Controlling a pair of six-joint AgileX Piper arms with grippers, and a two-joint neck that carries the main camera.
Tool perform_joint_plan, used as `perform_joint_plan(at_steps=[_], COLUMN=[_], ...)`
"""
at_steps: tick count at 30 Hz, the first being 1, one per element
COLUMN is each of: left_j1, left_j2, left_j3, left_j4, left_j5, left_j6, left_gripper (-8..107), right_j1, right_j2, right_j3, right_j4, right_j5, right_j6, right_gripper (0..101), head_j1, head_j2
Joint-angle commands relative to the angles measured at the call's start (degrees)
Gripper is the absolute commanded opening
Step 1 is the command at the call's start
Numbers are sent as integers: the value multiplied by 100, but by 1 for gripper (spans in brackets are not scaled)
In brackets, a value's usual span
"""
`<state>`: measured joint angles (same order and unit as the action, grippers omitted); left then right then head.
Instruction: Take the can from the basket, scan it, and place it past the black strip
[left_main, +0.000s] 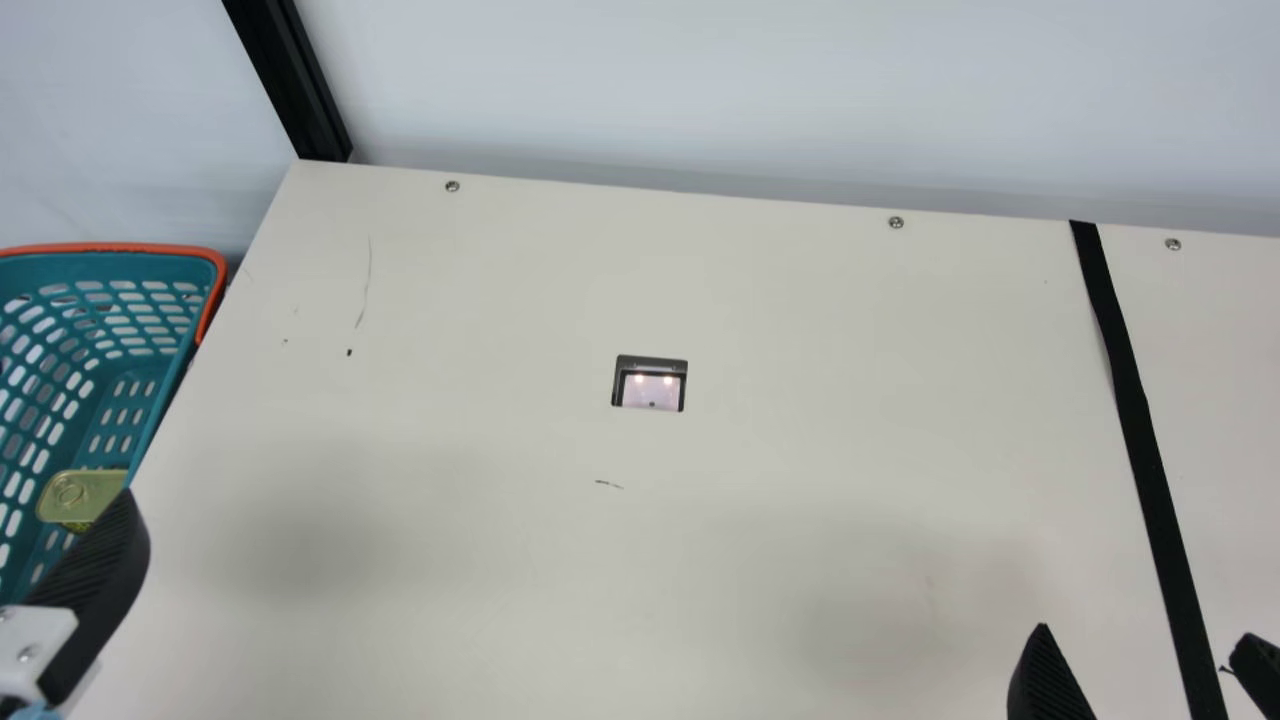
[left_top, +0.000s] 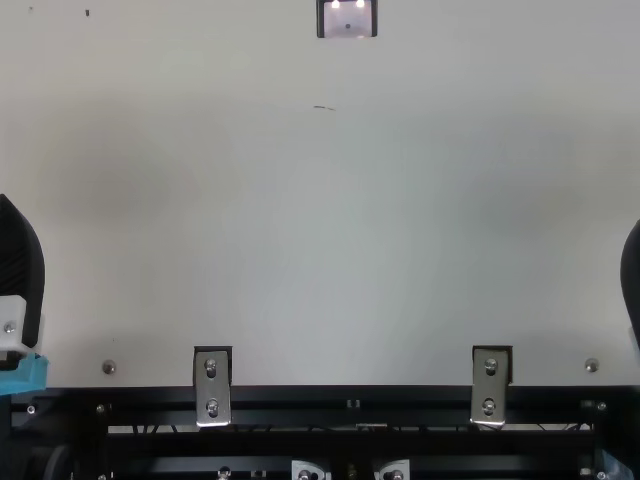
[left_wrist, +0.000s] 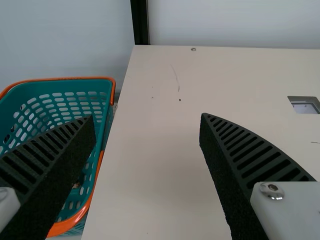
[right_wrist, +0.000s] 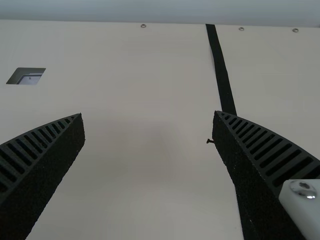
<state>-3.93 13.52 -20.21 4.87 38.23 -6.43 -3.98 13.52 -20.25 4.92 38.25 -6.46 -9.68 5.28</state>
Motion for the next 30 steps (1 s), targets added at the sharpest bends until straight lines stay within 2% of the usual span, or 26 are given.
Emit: perform_joint_plan(at_steps=[1,30], left_j1=[0,0], left_j2=[0,0], left_j3=[0,0], left_j4=[0,0], left_j5=[0,0], left_j6=[0,0], left_gripper=[90,90], right_j1=[0,0], right_j2=[0,0], right_j3=[0,0], right_j4=[0,0], right_j5=[0,0], right_j6=[0,0], right_gripper=[101,101], head_j1=[50,50], head_j2=[77,77])
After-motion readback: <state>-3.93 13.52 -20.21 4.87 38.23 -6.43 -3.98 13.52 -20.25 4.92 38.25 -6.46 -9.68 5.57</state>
